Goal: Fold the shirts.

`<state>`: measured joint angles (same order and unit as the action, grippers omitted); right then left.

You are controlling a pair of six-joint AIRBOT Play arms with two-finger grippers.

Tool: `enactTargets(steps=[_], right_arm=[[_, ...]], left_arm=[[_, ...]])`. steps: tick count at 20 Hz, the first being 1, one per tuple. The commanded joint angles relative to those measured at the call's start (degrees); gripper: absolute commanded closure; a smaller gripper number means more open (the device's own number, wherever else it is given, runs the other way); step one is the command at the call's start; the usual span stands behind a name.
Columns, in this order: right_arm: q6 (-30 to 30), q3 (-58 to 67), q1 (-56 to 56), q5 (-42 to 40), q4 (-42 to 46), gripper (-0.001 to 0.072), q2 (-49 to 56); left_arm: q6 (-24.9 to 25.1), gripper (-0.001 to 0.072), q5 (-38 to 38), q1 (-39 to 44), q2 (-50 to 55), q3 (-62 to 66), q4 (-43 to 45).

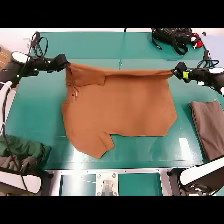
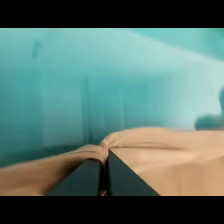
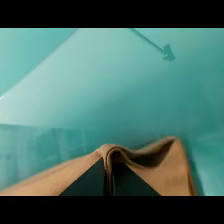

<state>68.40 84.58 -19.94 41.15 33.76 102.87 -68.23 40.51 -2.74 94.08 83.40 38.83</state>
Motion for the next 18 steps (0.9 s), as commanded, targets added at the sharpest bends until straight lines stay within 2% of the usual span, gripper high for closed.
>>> enactTargets(steps=[1, 4, 6, 11, 13, 18], right_arm=[[-0.1, 8.5, 0.7, -0.4, -1.4, 0.0695, 5.9], [-0.1, 11.4, 1.0, -0.2, -1.3, 0.0696, 6.1], [-0.1, 11.4, 0.9, 2.1, 0.8, 0.0696, 6.1], [2.4, 11.3, -0.2, 17.3, 12.7, 0.0697, 6.1], [4.0, 10.8, -0.2, 22.0, 18.4, 0.0697, 6.0], [4.7, 5.7, 0.2, 24.8, 20.5, 0.0697, 5.6]], left_arm=[[2.0, 0.0685, -8.2, 0.2, 1.5, 1.9, -0.5], [2.8, 0.0686, -8.0, 0.1, 1.5, 4.1, 0.1], [2.7, 0.0686, -5.7, 0.1, 1.5, 3.9, 4.5], [0.6, 0.0686, 11.1, 0.2, 1.5, 3.9, 17.0], [0.6, 0.0686, 16.2, 0.1, 1.5, 3.3, 18.3], [-1.6, 0.0686, 18.3, 0.2, 1.5, -2.7, 18.2]])
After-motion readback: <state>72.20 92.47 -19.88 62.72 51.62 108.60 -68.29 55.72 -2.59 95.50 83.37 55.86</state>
